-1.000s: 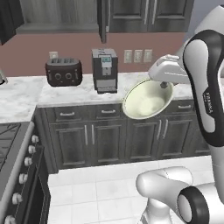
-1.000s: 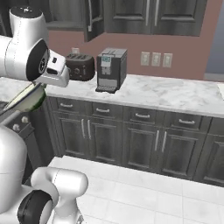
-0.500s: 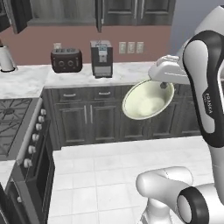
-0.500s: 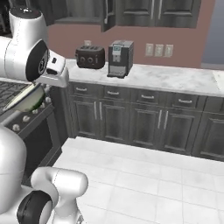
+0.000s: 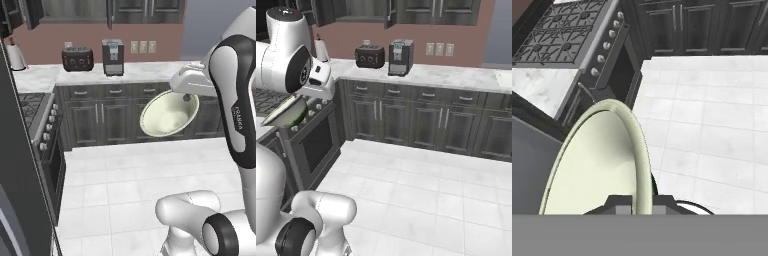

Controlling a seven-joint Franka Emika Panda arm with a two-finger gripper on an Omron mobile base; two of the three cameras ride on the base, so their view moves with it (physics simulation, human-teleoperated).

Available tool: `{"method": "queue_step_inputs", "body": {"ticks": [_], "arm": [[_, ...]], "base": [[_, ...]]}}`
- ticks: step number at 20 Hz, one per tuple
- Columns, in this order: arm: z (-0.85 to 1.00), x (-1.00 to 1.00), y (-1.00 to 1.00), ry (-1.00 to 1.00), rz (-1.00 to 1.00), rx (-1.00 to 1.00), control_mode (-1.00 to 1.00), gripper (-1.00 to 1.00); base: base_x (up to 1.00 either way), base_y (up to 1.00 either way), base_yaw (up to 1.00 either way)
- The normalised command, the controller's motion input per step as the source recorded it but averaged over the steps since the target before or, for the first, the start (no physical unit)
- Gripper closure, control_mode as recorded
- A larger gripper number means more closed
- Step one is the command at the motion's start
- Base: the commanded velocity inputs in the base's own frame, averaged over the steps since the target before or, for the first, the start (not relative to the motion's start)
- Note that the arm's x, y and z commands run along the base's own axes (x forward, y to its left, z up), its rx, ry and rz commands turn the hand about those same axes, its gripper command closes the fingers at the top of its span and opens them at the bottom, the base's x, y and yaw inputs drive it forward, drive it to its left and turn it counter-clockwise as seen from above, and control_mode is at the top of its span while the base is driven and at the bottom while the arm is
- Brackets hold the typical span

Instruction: Take the smaller bowl and place it next to the appetizer plate on the dining counter , and place the larger bowl next to the plate with cooked food.

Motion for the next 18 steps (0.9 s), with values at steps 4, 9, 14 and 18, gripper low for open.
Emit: {"method": "queue_step_inputs", "body": {"ticks": [4,9,14,18], "arm": [[0.0,0.0,0.0,0.0,0.0,0.0,1.0,1.0],[0.0,0.0,0.0,0.0,0.0,0.0,1.0,1.0],[0.0,0.0,0.0,0.0,0.0,0.0,1.0,1.0],[0.0,0.0,0.0,0.0,0.0,0.0,1.0,1.0]], "base": [[-1.0,-0.36,-0.03],[-1.0,-0.64,-0.11],[-1.0,-0.55,-0.12],[-1.0,-0.48,-0.11]]}}
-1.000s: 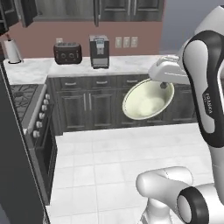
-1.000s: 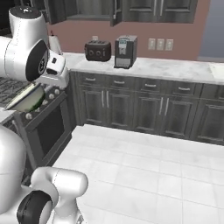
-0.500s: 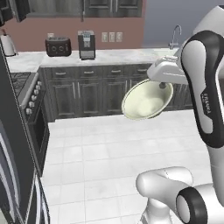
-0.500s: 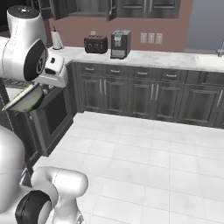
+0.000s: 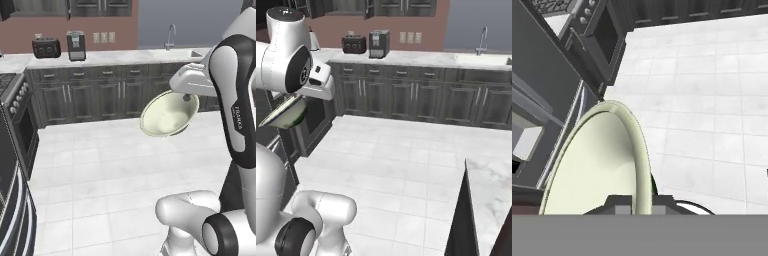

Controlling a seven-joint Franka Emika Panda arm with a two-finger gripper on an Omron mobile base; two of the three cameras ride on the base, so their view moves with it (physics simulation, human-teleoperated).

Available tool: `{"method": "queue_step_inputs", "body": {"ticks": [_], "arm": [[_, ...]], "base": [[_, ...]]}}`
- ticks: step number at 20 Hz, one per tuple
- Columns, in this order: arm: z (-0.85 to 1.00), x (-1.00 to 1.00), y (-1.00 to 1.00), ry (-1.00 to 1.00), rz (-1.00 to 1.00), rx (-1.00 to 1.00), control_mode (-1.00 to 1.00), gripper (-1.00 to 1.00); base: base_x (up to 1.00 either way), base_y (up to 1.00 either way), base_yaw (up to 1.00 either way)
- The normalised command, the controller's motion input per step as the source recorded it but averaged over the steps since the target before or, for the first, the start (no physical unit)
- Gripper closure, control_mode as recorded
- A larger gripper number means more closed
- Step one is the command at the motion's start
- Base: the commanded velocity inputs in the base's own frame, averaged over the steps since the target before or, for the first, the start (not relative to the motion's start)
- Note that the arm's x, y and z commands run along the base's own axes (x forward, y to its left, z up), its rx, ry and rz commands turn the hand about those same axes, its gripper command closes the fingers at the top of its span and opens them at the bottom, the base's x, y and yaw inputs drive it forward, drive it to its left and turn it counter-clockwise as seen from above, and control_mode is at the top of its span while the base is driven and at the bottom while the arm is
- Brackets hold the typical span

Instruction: Take the smaller bowl and place it next to the appetizer plate on the dining counter , and place the larger bowl next to the plate with cooked food.

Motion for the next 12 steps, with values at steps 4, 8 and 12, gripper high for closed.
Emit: {"method": "queue_step_inputs", "body": {"ticks": [4,8,12], "arm": [[0.0,0.0,0.0,0.0,0.0,0.0,1.0,1.0],[0.0,0.0,0.0,0.0,0.0,0.0,1.0,1.0],[0.0,0.0,0.0,0.0,0.0,0.0,1.0,1.0]], "base": [[-1.0,-0.34,-0.07],[-1.0,-0.23,-0.02],[-1.0,-0.14,0.0]]}}
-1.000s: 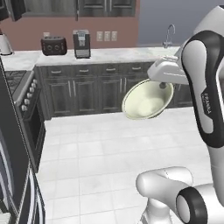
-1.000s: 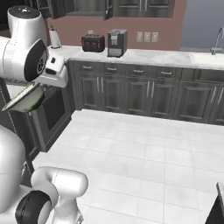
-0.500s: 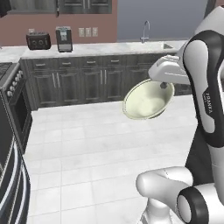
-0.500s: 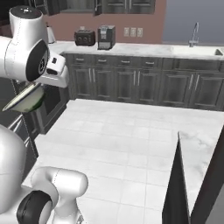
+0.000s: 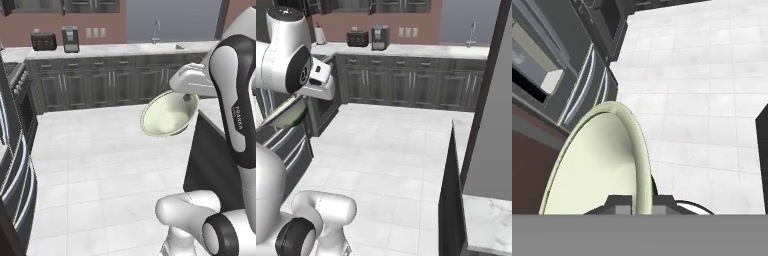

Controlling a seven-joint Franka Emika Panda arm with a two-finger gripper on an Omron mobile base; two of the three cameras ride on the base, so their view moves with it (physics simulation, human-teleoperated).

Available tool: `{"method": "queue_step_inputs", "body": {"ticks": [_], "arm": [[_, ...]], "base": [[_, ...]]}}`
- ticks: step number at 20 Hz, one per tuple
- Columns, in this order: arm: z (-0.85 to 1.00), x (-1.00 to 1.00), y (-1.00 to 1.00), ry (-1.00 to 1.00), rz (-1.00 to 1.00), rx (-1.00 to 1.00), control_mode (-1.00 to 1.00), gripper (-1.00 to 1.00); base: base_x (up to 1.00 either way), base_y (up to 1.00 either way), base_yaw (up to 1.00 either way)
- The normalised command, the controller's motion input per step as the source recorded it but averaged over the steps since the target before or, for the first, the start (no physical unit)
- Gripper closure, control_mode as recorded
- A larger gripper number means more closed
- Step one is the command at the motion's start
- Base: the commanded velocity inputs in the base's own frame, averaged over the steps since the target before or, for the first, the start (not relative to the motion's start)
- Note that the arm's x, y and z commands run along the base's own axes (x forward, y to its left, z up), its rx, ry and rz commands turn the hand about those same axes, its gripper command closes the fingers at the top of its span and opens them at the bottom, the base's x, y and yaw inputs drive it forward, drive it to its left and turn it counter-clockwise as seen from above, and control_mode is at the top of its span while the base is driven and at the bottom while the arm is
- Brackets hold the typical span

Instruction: Take the smaller bowl and place it next to the appetizer plate on the dining counter , and place the larger bowl next to the plate with cooked food.

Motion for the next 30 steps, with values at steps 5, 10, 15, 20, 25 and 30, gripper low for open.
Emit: {"method": "queue_step_inputs", "body": {"ticks": [5,10,15,20,25,30], "arm": [[0.0,0.0,0.0,0.0,0.0,0.0,1.0,1.0],[0.0,0.0,0.0,0.0,0.0,0.0,1.0,1.0],[0.0,0.0,0.0,0.0,0.0,0.0,1.0,1.0],[0.0,0.0,0.0,0.0,0.0,0.0,1.0,1.0],[0.0,0.0,0.0,0.0,0.0,0.0,1.0,1.0],[0.0,0.0,0.0,0.0,0.0,0.0,1.0,1.0]], "base": [[-1.0,-0.18,-0.01],[-0.62,-0.87,-0.11],[-0.18,-1.0,-0.04],[0.0,-1.0,0.0],[0.0,-1.0,0.0],[0.0,-1.0,0.0]]}}
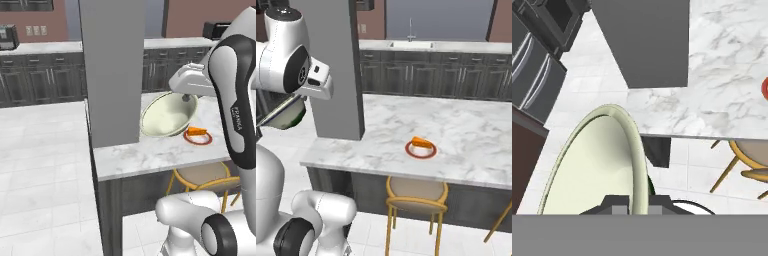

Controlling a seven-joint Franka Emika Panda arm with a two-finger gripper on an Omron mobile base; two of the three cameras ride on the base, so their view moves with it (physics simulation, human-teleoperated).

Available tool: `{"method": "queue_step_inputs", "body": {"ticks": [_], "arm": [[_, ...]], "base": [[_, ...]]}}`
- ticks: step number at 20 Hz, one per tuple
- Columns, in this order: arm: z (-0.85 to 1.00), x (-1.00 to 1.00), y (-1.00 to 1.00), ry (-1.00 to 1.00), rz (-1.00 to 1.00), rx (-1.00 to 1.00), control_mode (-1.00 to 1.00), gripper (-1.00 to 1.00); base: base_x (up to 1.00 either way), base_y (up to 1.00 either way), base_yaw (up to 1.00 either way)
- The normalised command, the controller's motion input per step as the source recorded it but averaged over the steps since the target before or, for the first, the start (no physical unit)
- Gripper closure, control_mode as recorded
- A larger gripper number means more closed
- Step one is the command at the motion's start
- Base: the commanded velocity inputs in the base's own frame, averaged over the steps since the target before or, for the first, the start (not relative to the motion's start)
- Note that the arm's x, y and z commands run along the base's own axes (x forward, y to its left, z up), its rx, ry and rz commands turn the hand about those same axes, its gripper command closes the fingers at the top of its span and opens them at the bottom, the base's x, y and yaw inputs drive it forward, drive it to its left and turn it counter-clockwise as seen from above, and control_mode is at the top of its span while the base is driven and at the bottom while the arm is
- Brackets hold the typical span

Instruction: Take the smaller bowl and place it next to the appetizer plate on the dining counter , and place the larger bowl next to the plate with cooked food.

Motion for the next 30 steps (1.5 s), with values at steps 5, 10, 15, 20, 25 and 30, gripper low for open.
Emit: {"method": "queue_step_inputs", "body": {"ticks": [5,10,15,20,25,30], "arm": [[0.0,0.0,0.0,0.0,0.0,0.0,1.0,1.0],[0.0,0.0,0.0,0.0,0.0,0.0,1.0,1.0],[0.0,0.0,0.0,0.0,0.0,0.0,1.0,1.0],[0.0,0.0,0.0,0.0,0.0,0.0,1.0,1.0],[0.0,0.0,0.0,0.0,0.0,0.0,1.0,1.0],[-0.11,0.22,-0.08,0.02,-0.1,0.0,-1.0,1.0]], "base": [[0.0,-1.0,0.0],[0.06,-0.87,-0.01],[0.54,-0.13,-0.03],[0.78,0.0,-0.07],[0.6,0.0,-0.11],[0.16,0.0,-0.06]]}}
